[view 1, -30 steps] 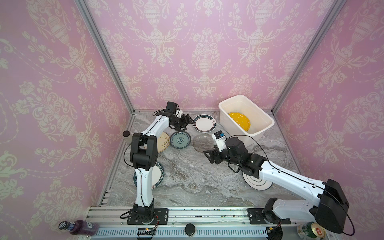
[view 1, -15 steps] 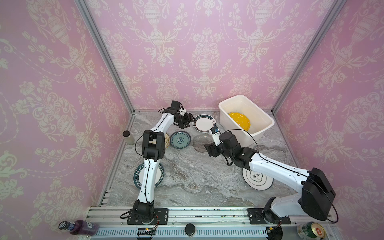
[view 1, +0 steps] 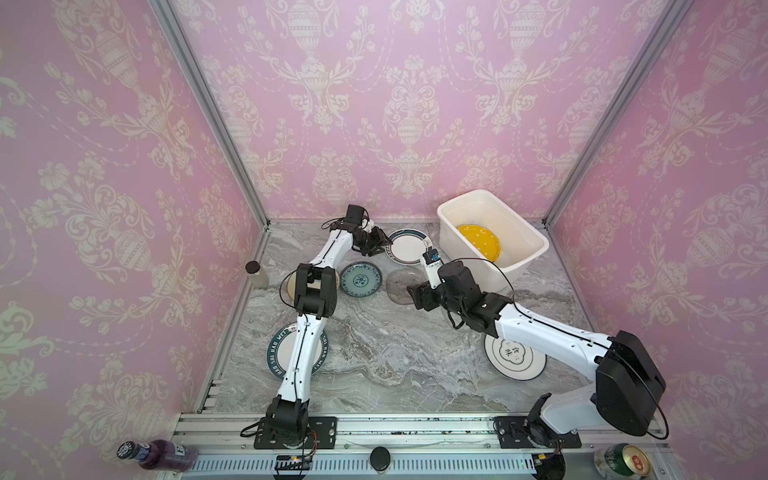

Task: Place the plates into the plastic bin on the countertop
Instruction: 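Grip the green-and-red-rimmed white plate's edge with the left gripper and tilt it up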

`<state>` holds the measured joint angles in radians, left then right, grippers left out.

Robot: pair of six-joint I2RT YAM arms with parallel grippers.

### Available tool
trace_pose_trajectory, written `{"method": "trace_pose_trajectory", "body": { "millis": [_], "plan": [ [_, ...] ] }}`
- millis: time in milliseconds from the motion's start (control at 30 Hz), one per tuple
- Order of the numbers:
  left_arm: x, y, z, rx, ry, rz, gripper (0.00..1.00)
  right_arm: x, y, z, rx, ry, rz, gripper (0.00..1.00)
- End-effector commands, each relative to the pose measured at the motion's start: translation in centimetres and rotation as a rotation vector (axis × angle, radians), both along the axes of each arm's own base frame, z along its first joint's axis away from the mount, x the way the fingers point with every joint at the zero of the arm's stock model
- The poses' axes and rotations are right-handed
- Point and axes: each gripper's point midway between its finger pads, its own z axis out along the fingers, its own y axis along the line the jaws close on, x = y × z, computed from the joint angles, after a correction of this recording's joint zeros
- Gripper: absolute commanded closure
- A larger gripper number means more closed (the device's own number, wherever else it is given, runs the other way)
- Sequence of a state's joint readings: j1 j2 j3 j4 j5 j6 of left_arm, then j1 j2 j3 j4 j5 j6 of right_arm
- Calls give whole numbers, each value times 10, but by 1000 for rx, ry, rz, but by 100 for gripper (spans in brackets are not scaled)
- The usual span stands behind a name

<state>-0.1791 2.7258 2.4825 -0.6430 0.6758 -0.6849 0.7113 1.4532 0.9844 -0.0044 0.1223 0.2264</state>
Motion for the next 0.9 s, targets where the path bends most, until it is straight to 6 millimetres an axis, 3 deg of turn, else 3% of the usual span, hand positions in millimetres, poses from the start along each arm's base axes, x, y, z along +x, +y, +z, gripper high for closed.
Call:
{"method": "trace_pose_trajectory", "body": {
  "millis": [0, 567, 733, 867],
  "plan": [
    [-1, -6, -11, -19, 27, -3, 56, 8, 1, 7, 46, -2, -29, 19],
    [-21, -4, -39, 104, 83, -35, 97, 15, -7, 10, 35, -3, -77, 19],
    [-22, -3, -29, 99, 82, -27, 100, 16, -11, 14, 38, -9, -93, 19],
    [-20, -1, -3, 95, 40, -11, 100, 16, -13, 29, 66, -30, -111, 19]
  ]
}}
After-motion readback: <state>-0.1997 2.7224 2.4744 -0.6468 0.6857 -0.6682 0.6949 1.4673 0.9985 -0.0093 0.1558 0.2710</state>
